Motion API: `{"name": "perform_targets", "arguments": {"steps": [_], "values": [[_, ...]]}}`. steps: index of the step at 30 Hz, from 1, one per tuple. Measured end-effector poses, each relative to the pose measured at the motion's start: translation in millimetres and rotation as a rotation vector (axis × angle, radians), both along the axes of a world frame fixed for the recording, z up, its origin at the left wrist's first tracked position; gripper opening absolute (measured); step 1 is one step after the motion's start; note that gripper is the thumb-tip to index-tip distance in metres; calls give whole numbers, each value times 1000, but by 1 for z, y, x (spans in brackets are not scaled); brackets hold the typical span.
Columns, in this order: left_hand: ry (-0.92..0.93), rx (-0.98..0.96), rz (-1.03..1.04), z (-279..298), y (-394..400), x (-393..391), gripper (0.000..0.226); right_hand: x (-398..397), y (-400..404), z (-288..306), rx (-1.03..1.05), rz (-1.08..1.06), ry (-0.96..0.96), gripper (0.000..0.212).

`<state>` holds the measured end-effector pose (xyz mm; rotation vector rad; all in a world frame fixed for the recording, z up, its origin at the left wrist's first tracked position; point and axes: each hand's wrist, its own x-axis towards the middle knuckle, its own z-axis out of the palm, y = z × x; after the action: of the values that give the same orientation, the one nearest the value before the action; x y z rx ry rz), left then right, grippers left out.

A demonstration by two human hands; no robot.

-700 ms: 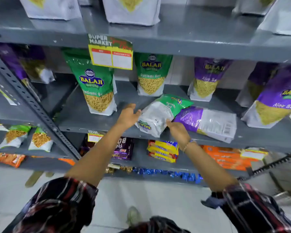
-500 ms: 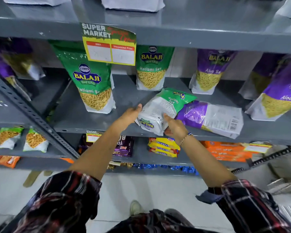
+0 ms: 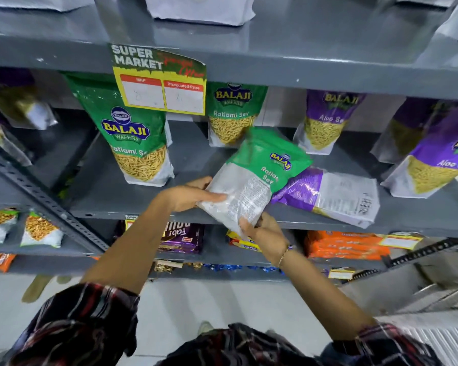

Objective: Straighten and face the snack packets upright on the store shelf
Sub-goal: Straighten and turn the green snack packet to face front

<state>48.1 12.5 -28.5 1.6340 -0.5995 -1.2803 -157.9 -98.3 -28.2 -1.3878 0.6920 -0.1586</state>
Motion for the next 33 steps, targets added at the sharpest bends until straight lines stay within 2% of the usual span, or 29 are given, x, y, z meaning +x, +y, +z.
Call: {"name": "perform_targets", "arguments": {"steps": [4,7,10,17,24,28,30,33], "values": [[-115,-115,-14,12,5,6,68,5,0,3,-153,-26,-50,47],[-192,-199,76,25,3,12,81,26,-20,11,-391,56,-24,56],[-325,-187,203,25,-1,15,86,53,-39,21,-565,116,29,60],[-369,-266,445,10,-8,14,82,96,-58,26,-691,206,120,57],[-411,-263,471,-9,-20,15,98,109,-60,27,-697,164,210,54],[-435,-210,428,-17,-17,12,93,108,-52,23,-634,105,211,55],[-481,-155,472,-17,-16,8,86,108,-47,21,-627,66,205,55],[-636,-138,679,-21,-13,-16,54,107,-40,17,-646,28,216,50]]}}
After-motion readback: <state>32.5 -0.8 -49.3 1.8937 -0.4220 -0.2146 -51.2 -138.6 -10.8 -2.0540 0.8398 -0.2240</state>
